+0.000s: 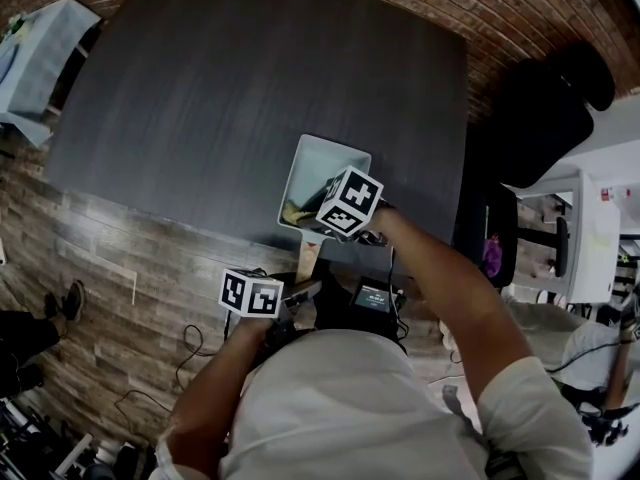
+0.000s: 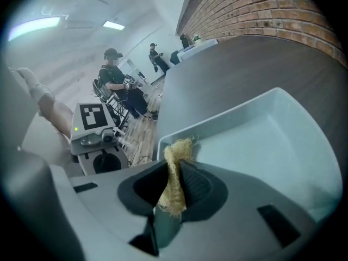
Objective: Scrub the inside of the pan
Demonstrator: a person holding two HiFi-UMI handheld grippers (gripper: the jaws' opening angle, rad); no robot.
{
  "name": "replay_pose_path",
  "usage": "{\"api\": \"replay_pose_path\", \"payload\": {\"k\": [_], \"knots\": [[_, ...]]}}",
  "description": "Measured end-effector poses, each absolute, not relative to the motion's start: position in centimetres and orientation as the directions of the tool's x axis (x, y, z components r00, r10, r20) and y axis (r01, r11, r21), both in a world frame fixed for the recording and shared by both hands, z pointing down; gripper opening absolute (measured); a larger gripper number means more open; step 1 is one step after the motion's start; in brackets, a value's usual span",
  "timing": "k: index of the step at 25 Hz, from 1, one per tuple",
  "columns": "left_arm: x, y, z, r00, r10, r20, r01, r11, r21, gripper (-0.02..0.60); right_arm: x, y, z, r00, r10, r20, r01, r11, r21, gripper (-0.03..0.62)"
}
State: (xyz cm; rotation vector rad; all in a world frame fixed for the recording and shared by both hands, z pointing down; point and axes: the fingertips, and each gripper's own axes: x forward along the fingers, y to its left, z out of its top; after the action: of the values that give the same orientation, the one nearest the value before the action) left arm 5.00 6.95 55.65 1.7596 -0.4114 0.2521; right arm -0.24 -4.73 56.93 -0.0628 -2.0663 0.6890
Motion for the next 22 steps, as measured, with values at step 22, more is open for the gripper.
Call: {"api": "replay_pose_path", "payload": {"k": [22], "knots": [[5.1, 6.9, 55.8, 0.914, -0.155, 0.374, -0.399, -0.176, 0.900, 0.094, 0.6, -3.9, 54.3, -0.646, 0.291, 0.705, -0.182, 0.839, -0.513, 0.071]]}}
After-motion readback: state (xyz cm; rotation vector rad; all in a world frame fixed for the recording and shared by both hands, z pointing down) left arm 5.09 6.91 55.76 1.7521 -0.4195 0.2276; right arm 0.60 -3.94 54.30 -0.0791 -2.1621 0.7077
